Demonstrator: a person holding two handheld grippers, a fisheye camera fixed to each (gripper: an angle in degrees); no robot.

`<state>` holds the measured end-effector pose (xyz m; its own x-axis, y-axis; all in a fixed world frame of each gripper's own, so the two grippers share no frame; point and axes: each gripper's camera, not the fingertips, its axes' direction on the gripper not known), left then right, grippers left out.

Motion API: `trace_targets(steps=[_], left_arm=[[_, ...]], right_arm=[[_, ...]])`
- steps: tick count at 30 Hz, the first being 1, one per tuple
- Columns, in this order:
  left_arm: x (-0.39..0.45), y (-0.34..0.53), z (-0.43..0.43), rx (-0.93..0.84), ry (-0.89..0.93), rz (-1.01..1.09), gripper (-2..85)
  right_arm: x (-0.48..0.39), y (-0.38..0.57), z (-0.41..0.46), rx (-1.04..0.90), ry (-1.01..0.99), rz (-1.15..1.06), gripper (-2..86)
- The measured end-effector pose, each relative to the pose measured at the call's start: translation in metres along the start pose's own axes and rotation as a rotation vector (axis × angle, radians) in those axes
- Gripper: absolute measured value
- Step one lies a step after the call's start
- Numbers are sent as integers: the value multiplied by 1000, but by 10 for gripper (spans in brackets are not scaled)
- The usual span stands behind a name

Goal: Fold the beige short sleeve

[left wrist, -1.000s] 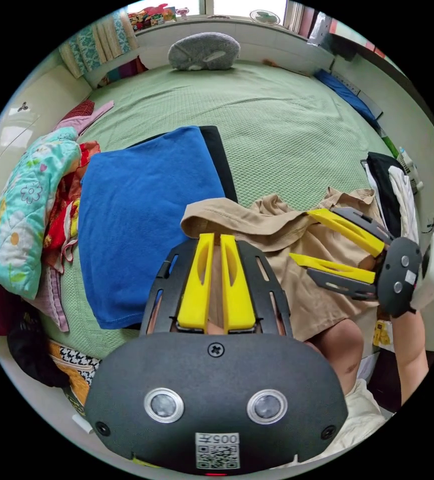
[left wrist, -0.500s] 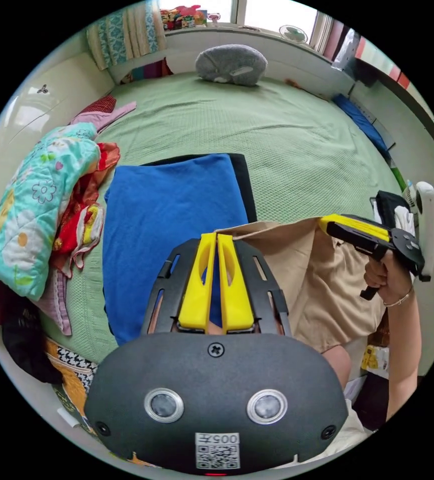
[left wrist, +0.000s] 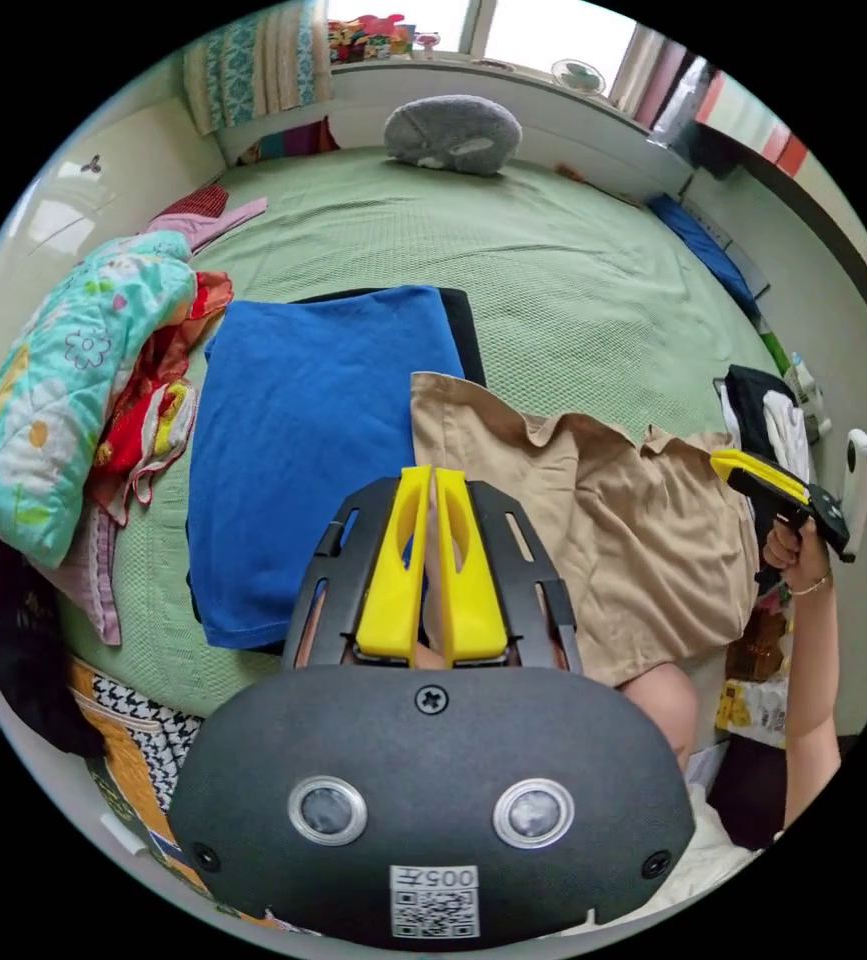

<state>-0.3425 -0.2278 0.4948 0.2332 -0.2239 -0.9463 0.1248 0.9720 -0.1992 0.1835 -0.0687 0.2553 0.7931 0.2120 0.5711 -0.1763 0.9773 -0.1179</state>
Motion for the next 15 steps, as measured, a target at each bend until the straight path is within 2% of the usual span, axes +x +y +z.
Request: trace_targets(steps=[4,8,13,15], left_arm=[[18,41,0,-8,-7,97,33],[28,102,10,-36,87,172,77],[31,168,28,-80,82,159,132],[29,195,40,-92,141,108,153]], right_arm=[[7,63,-21,-30,80,-14,108],[14,150,-52,-42,136,5,120],[12,236,-77,-80,196,88,128],[15,268,-83,-62,208,150,129]])
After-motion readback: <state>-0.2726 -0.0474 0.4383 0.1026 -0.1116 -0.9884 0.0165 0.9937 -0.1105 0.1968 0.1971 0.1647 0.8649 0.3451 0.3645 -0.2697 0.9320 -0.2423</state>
